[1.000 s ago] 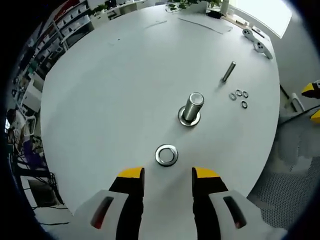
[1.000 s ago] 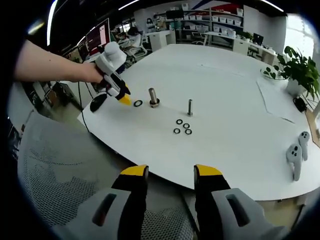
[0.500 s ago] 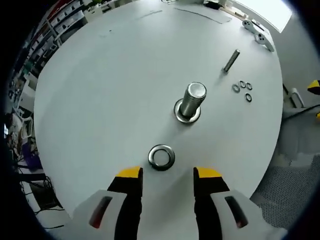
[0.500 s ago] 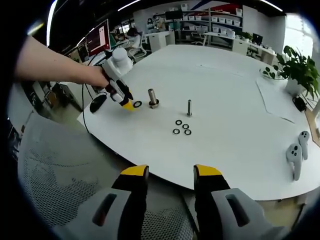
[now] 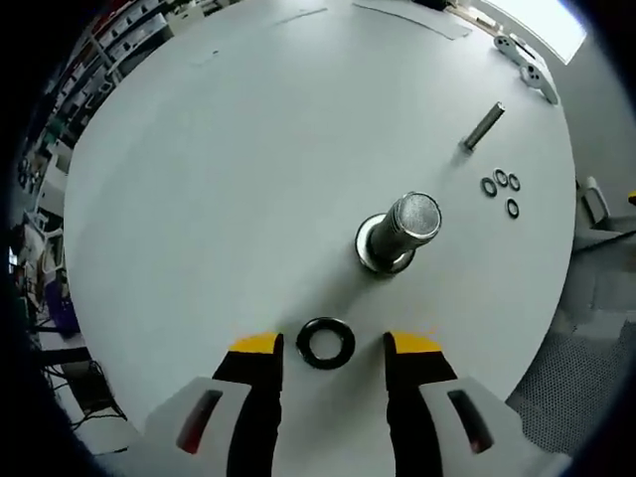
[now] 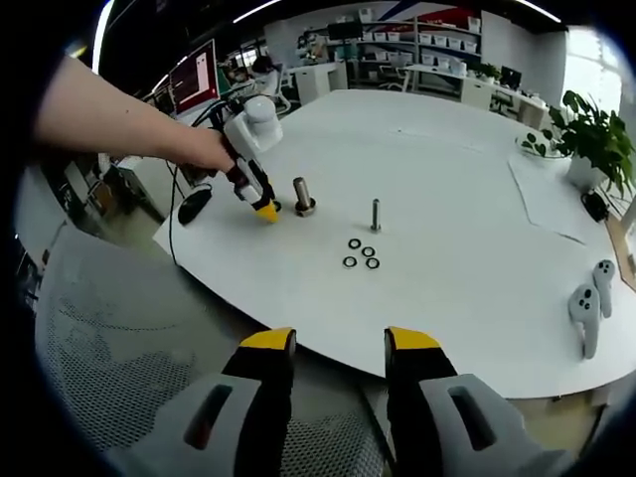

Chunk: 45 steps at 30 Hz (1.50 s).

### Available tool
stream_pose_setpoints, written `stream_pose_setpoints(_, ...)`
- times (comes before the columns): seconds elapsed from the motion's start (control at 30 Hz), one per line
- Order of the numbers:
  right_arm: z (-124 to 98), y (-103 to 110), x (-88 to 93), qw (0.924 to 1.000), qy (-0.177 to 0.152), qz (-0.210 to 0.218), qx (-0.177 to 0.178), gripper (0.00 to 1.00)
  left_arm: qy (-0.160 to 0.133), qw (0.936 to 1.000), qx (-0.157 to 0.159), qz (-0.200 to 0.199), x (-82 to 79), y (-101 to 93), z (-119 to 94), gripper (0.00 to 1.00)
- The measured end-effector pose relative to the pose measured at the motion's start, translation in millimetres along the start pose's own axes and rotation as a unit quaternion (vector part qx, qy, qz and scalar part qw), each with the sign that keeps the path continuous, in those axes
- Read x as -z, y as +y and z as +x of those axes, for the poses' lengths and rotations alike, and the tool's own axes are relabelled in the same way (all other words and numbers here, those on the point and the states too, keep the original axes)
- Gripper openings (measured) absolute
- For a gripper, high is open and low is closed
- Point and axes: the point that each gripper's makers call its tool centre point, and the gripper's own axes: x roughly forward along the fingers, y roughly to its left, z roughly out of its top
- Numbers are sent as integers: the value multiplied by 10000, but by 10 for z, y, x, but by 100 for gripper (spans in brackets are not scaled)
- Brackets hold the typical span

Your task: Place the washer onto the threaded stud by aligning its center hole with the stud, sliding it down to the base, and recovering from edge contact or off-axis alignment until the washer reaches the visible bottom stop.

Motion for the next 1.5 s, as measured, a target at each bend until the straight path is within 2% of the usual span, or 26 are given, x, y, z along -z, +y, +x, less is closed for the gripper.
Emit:
stream_pose_setpoints(0.1, 1, -3, -3, 10000, -12, -1, 0, 38, 35, 9999, 33, 150, 8, 6, 7, 39)
stream_pose_setpoints(0.3, 0, -2, 0, 10000, -9, -17, -6, 38, 17, 9998, 52, 188, 17, 22, 6, 37)
stream_pose_setpoints(0.47, -3, -2, -8, 10000, -30, -11, -5, 38, 199, 9996, 62, 214, 127, 64, -22, 20)
stream_pose_setpoints(0.5, -3, -1, -8, 10000, -30, -12, -5, 38, 193, 9996, 71, 207, 134, 66, -26, 19)
stream_pose_setpoints(0.67, -1, -3, -7, 10000, -29, -13, -4, 38, 201, 9996, 35, 211, 119, 54, -24, 19)
stream_pose_setpoints(0.7, -1, -3, -7, 10000, -27, -19, -3, 38, 189, 9997, 60, 163, 115, 57, -26, 20)
stream_pose_setpoints(0.77, -2, 2, -11, 10000, -33, -28, -10, 38, 187, 9995, 151, -205, 107, 26, -36, 23)
stream_pose_setpoints(0.8, -4, 1, -11, 10000, -32, -30, -5, 38, 188, 9995, 136, -211, 100, 48, -31, 23)
stream_pose_setpoints(0.9, -4, -1, -7, 10000, -29, -19, 2, 38, 37, 10000, -42, 56, 62, 61, -27, 22)
stream_pose_setpoints(1.03, -5, 1, -9, 10000, -31, -17, 0, 38, 40, 10000, 0, -16, 38, 58, -14, 23)
stream_pose_setpoints(1.13, -5, 3, -5, 10000, -18, -28, -3, 38, 9, 9997, 79, -237, 18, 44, -14, 26)
stream_pose_setpoints(1.17, -4, 3, -7, 10000, -24, -27, -3, 38, 21, 9998, 51, -210, 21, 46, -10, 25)
stream_pose_setpoints(1.2, -4, 1, -8, 10000, -31, -20, 0, 38, 55, 10000, -17, -15, 24, 48, -8, 25)
stream_pose_setpoints(1.43, -3, 3, -5, 10000, -23, -27, -5, 38, 10, 10000, -24, -51, 20, 26, -16, 20)
stream_pose_setpoints(1.5, -3, 1, -4, 10000, -25, -24, 0, 38, 87, 9999, 38, 87, 50, 7, -17, 20)
